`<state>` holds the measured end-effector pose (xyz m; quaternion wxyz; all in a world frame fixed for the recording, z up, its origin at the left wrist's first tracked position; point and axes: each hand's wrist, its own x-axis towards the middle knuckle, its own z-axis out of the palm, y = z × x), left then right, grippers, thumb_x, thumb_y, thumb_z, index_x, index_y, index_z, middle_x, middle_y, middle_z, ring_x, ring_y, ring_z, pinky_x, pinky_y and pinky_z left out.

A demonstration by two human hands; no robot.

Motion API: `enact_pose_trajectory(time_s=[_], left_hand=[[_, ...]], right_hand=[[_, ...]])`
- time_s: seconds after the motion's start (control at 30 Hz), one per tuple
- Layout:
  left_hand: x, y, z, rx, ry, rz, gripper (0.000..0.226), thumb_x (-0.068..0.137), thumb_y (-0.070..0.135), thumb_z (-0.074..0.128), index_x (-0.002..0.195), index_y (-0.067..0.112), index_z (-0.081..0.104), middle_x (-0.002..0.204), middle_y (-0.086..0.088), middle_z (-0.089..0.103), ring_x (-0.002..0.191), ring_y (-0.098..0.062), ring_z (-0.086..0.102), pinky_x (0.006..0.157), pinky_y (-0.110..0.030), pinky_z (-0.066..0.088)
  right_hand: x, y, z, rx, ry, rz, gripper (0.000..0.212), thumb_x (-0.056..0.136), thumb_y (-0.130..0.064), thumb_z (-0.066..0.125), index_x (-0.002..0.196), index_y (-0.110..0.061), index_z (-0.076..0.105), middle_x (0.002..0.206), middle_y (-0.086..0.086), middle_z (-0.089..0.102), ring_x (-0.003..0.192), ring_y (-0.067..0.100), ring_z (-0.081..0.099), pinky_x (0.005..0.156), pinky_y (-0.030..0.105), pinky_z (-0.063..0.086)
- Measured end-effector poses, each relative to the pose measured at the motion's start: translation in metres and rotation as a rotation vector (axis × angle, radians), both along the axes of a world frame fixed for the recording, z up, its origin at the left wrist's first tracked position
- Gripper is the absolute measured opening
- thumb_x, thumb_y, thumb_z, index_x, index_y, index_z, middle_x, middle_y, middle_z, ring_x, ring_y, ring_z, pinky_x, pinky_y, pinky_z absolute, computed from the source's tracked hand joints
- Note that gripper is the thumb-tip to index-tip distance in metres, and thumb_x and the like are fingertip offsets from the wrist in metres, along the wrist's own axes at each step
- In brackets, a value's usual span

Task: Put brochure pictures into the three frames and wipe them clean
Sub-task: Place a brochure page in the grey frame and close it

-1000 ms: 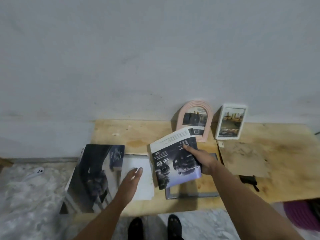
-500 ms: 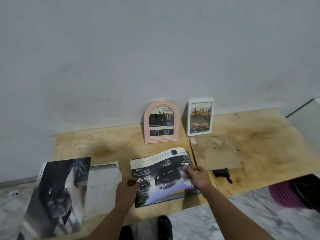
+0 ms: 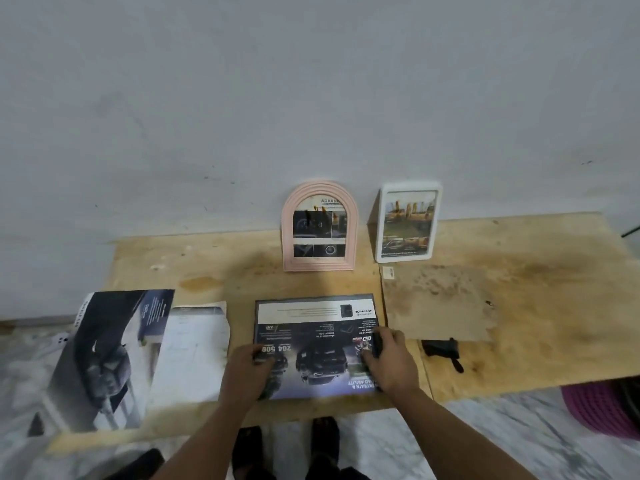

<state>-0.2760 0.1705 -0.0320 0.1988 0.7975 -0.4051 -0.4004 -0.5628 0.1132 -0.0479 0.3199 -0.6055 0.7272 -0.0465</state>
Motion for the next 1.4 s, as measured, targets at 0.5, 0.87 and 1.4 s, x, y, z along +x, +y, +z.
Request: enact_pose_trajectory(time_s=[0.5, 0.87, 1.4], left_hand=[[-0.006, 0.022, -0.024, 0.201, -0.255, -0.327, 0.066, 0.085, 0.044, 0.068, 0.147, 0.031, 0.050, 0.163, 0.000, 0.026, 0.129, -0.030, 0.053, 0.102, -0.046, 0.053], [-0.007, 0.018, -0.017, 0.261, -0.427, -0.479, 0.067, 0.092, 0.048, 0.065, 0.151, 0.026, 0.040, 0.163, -0.002, 0.017, 0.137, -0.030, 0.041, 0.105, -0.042, 0.050], [-0.011, 0.015, -0.020, 0.245, -0.587, -0.510, 0.070, 0.093, 0.050, 0.058, 0.152, 0.018, 0.036, 0.151, -0.009, 0.031, 0.131, -0.034, 0.041, 0.096, -0.042, 0.052]], right_hand=[[-0.012, 0.006, -0.025, -0.011, 0.391, 0.666, 0.073, 0.092, -0.047, 0.046, 0.158, -0.025, 0.026, 0.166, 0.011, 0.021, 0.151, 0.038, 0.018, 0.109, 0.056, 0.034], [-0.017, -0.002, -0.011, 0.025, 0.345, 0.725, 0.066, 0.097, -0.046, 0.038, 0.158, -0.028, 0.020, 0.164, 0.005, 0.015, 0.148, 0.033, 0.016, 0.109, 0.053, 0.035], [-0.105, -0.041, 0.006, -0.270, -0.149, -0.243, 0.022, 0.099, -0.027, 0.059, 0.118, -0.026, 0.068, 0.118, 0.003, 0.064, 0.099, 0.016, 0.062, 0.087, 0.037, 0.055]])
